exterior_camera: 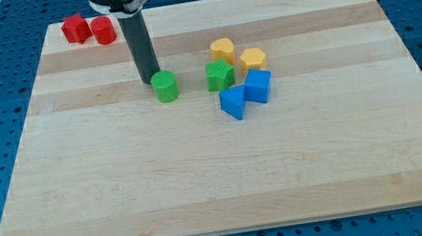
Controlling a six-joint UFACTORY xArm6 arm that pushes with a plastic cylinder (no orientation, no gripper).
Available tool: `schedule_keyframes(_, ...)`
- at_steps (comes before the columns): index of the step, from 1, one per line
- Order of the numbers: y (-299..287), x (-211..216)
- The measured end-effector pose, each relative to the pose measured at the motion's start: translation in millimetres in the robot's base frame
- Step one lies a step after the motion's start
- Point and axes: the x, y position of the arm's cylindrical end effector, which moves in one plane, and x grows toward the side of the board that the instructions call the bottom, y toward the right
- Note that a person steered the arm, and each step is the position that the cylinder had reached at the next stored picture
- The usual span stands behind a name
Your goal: Move the green circle to the center
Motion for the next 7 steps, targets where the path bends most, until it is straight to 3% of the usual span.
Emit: schedule_keyframes(7,19,27)
